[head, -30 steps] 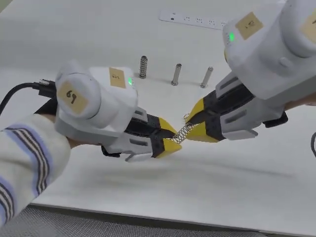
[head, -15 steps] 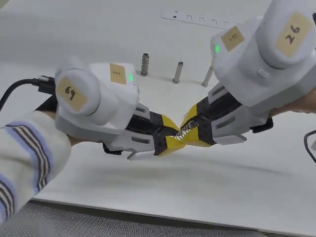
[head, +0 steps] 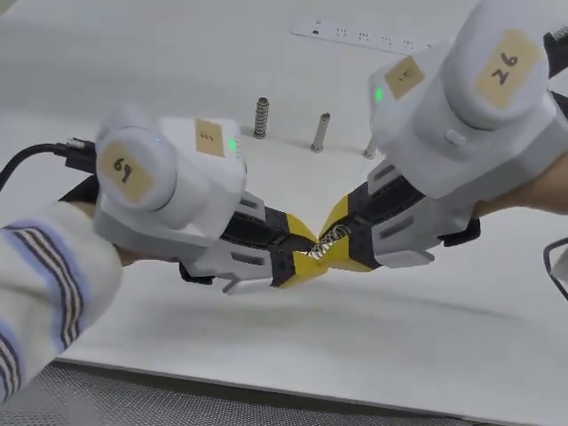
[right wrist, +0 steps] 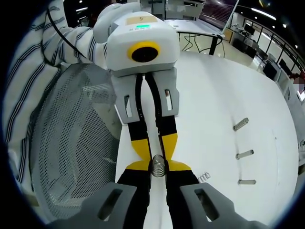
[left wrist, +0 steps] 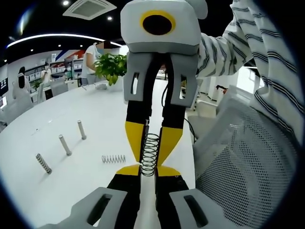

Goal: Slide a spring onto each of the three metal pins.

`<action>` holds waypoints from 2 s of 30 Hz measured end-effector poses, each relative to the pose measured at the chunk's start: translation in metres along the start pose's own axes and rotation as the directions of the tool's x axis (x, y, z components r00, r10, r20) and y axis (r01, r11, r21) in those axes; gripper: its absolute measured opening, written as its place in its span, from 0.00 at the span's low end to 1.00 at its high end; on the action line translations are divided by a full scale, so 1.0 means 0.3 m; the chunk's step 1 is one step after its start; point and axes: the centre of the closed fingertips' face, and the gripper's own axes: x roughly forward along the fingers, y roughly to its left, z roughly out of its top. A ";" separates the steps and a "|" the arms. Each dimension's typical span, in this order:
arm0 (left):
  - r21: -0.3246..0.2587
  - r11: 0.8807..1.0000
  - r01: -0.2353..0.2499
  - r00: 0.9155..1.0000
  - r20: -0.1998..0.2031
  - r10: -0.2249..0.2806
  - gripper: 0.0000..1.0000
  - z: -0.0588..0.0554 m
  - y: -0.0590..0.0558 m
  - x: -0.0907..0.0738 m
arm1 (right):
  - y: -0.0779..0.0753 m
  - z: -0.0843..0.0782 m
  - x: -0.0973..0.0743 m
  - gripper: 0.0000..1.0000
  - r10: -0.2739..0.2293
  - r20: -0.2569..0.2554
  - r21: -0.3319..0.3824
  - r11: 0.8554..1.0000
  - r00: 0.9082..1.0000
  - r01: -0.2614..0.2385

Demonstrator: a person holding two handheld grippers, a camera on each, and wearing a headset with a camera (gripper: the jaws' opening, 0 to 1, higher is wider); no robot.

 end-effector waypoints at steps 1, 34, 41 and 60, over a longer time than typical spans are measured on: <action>-0.004 1.000 0.000 1.000 0.002 0.000 0.02 0.000 -0.001 -0.003 | 0.003 0.002 0.001 0.08 0.000 0.001 0.001 1.000 1.000 0.000; -0.145 0.986 -0.082 0.996 -0.053 0.075 0.68 -0.105 0.063 -0.077 | -0.015 0.001 -0.011 0.08 -0.015 -0.058 0.018 1.000 0.998 0.016; -0.188 0.970 -0.155 0.988 -0.041 0.150 0.85 -0.105 0.108 -0.082 | -0.017 -0.005 -0.015 0.08 -0.012 -0.066 0.021 1.000 0.998 0.013; -0.279 0.945 -0.172 0.985 -0.051 0.164 0.98 -0.129 0.128 -0.096 | -0.073 -0.033 -0.050 0.08 -0.041 -0.102 0.129 0.990 0.994 0.054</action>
